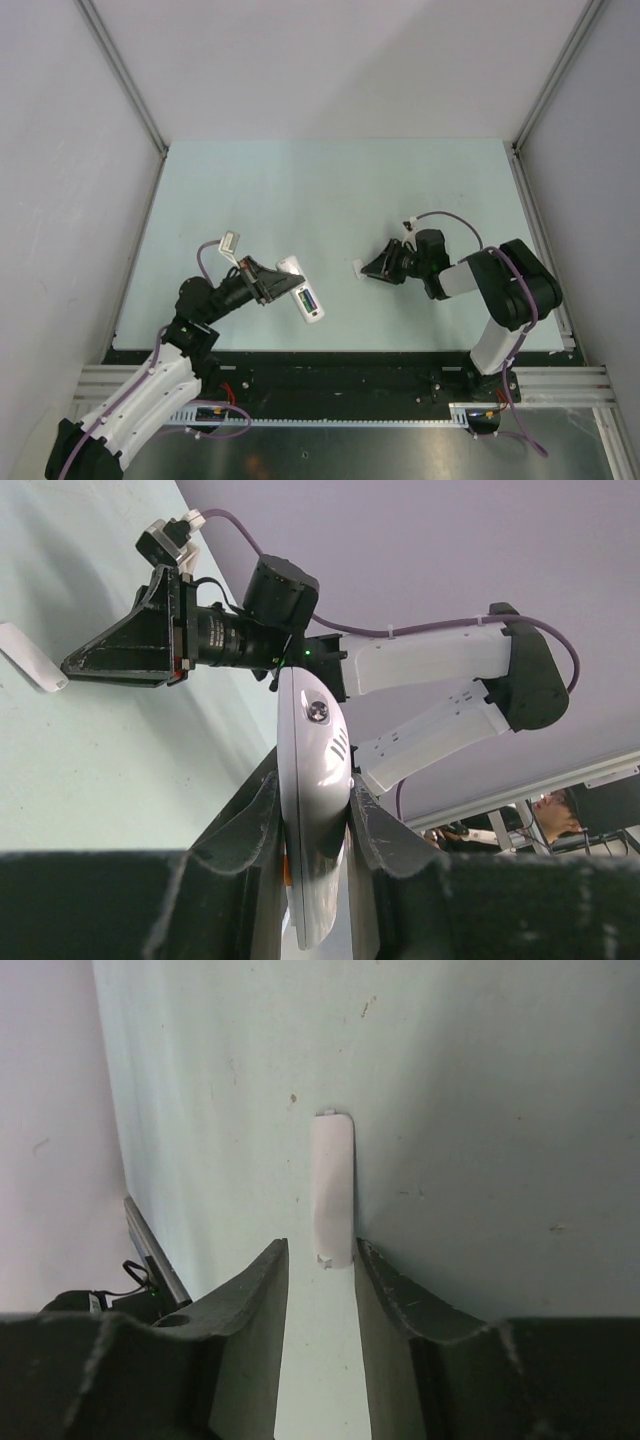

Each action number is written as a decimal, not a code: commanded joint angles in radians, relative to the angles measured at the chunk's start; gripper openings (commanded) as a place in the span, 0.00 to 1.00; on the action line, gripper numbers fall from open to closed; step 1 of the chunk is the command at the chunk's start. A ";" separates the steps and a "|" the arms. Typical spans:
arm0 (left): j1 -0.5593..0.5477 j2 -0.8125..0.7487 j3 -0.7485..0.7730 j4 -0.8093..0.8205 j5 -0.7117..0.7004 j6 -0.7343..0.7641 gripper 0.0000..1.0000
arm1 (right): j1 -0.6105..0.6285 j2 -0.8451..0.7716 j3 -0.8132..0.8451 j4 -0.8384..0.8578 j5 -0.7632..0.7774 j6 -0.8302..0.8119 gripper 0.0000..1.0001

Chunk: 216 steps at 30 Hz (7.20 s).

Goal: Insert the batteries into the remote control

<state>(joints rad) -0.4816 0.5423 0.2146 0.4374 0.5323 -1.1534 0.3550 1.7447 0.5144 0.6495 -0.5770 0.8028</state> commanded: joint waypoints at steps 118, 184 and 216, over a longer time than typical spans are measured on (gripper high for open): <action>-0.134 0.162 0.129 0.077 -0.253 0.248 0.00 | 0.931 -0.367 0.943 -1.467 0.847 -0.409 0.00; -0.157 0.091 0.118 0.078 -0.175 0.208 0.00 | 0.920 -0.182 1.133 -1.573 0.956 -0.514 0.00; -0.198 0.067 0.126 0.106 -0.170 0.130 0.00 | 0.895 -0.208 1.102 -1.498 0.994 -0.498 0.02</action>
<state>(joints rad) -0.6449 0.6403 0.3222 0.4454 0.2661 -0.9409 1.2751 1.5501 1.6028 -0.9421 0.3553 0.3016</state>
